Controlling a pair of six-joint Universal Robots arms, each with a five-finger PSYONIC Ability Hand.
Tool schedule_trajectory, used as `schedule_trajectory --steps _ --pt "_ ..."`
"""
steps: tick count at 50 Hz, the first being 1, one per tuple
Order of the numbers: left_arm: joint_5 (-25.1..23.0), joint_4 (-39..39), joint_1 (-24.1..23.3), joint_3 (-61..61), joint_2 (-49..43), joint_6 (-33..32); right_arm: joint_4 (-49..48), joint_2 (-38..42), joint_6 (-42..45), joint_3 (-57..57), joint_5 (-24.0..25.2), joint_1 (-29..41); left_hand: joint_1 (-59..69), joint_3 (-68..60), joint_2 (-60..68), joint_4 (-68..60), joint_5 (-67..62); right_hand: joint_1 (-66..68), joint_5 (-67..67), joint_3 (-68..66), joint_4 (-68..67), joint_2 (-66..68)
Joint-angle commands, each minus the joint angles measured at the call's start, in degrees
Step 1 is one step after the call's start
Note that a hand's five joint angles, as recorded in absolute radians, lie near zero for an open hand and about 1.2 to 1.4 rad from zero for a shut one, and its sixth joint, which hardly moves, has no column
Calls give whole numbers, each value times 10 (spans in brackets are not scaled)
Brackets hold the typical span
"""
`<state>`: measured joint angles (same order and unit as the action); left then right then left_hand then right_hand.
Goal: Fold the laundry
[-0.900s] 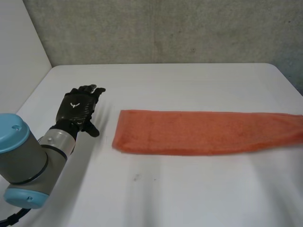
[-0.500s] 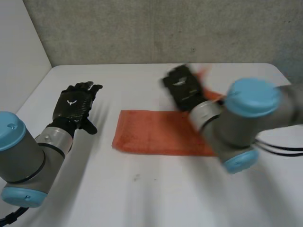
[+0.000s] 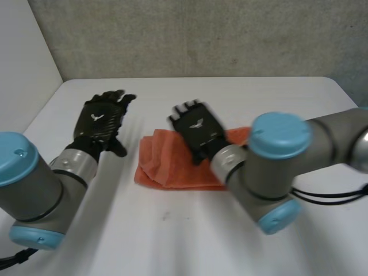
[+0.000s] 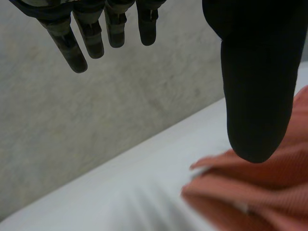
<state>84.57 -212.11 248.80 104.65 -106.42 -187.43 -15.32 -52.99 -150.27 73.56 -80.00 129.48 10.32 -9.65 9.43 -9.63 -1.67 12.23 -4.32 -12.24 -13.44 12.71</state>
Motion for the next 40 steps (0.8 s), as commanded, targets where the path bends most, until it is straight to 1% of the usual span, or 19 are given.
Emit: schedule_trajectory --steps 1,5,7,10,13,15,16,17,18,20,22,24,29,32,34,36,37,39,40 --pt "-3 -2 -82 -55 -21 -2 28 -108 -128 141 -48 -109 -3 -4 6 -4 17 -22 43 22 34 -27" --pt "0 3 -127 -111 -90 -4 39 -113 -137 188 -44 -154 1 -7 10 -7 13 -22 43 22 34 -27" --pt "0 6 -135 -130 -112 -6 36 -113 -136 232 -41 -185 2 -9 11 -9 11 -22 43 22 34 -27" --pt "-1 19 -140 -159 -152 -7 32 -113 -134 248 -41 -196 2 -9 11 -9 11 -16 37 17 29 -21" --pt "1 32 -140 -187 -187 -10 22 -108 -132 262 -39 -210 4 -11 13 -11 9 49 -28 -49 -37 44" --pt "2 39 -139 -197 -200 -14 5 -92 -127 264 -31 -221 4 -11 13 -11 9 213 -192 -213 -201 208" --pt "3 47 -137 -204 -211 -22 5 -91 -127 264 -31 -221 6 -12 15 -13 8 214 -193 -214 -202 209" --pt "3 47 -137 -204 -211 -22 -5 -78 -122 262 -25 -222 6 -12 15 -13 8 329 -308 -329 -317 324" --pt "6 53 -135 -205 -217 -31 -5 -77 -122 262 -25 -222 6 -12 15 -13 8 330 -309 -330 -318 325" --pt "9 56 -131 -204 -221 -38 -17 -64 -114 257 -23 -223 6 -12 15 -13 8 633 -612 -633 -621 628" --pt "14 59 -123 -199 -221 -44 -23 -66 -111 253 -23 -226 6 -12 15 -13 8 677 -656 -677 -665 672" --pt "46 62 -103 -184 -218 -46 -31 -70 -108 250 -23 -231 6 -12 15 -13 8 678 -657 -678 -666 673" --pt "93 68 -82 -166 -201 -49 -44 -91 -88 221 -26 -228 6 -12 15 -13 8 678 -657 -678 -666 673" --pt "103 77 -78 -146 -178 -48 -38 -96 -77 180 -30 -211 6 -12 15 -13 8 678 -657 -678 -666 673" --pt "105 79 -77 -134 -164 -46 -37 -94 -76 156 -32 -184 6 -12 15 -13 8 678 -657 -678 -666 673" --pt "105 79 -74 -122 -146 -43 -25 -76 -76 92 -34 -110 6 -12 15 -13 8 678 -657 -678 -666 673" --pt "105 79 -70 -110 -128 -41 -25 -76 -76 91 -34 -109 6 -12 15 -13 8 678 -657 -678 -666 673" --pt "106 79 -65 -96 -109 -40 4 -28 -74 20 -33 -46 4 -11 13 -11 9 678 -657 -678 -666 673" --pt "105 79 -57 -82 -91 -39 5 -28 -74 19 -33 -46 4 -11 13 -11 9 678 -657 -678 -666 673"
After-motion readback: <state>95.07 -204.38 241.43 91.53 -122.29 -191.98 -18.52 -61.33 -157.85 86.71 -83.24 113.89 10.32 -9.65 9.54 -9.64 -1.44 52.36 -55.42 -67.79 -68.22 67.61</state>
